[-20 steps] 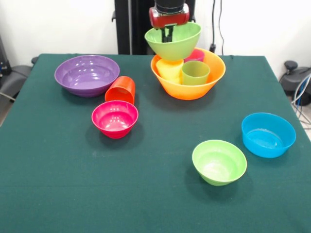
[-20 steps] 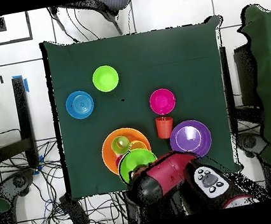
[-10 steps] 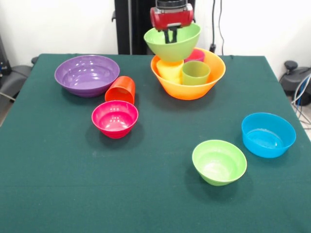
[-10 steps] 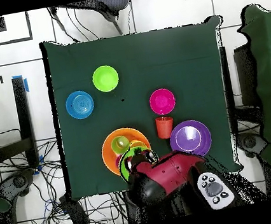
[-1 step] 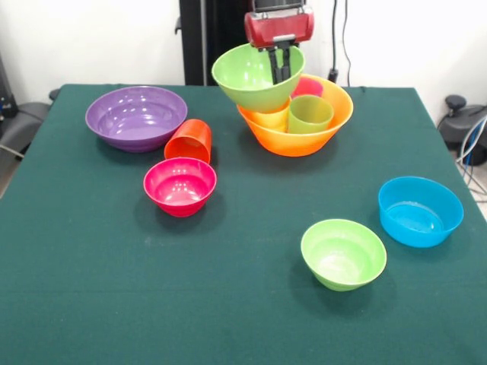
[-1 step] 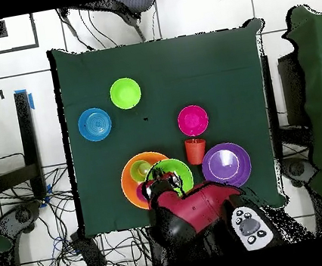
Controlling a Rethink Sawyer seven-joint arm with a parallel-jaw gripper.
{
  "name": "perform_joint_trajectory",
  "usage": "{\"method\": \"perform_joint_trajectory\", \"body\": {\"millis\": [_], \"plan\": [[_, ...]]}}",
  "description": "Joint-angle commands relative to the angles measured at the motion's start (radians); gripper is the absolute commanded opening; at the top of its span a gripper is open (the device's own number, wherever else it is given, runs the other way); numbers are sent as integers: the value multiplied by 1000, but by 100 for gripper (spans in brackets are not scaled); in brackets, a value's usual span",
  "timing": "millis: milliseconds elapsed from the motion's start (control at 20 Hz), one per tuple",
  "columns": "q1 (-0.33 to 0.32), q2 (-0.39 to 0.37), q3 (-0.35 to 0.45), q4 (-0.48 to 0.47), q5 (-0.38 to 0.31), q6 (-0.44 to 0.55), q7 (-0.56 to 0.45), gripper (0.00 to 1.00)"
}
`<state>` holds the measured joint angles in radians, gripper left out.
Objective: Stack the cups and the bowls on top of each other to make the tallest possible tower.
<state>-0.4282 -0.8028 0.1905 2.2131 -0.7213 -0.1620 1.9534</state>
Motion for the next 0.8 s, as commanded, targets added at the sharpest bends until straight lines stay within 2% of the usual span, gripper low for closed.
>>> {"method": "perform_joint_trajectory", "body": {"millis": [50, 400, 800], "plan": [[41, 81, 2, -67, 31, -24, 119, 0], [66, 108, -28, -87, 39, -31, 118, 0], [62, 154, -15, -117, 43, 25, 107, 0]]}}
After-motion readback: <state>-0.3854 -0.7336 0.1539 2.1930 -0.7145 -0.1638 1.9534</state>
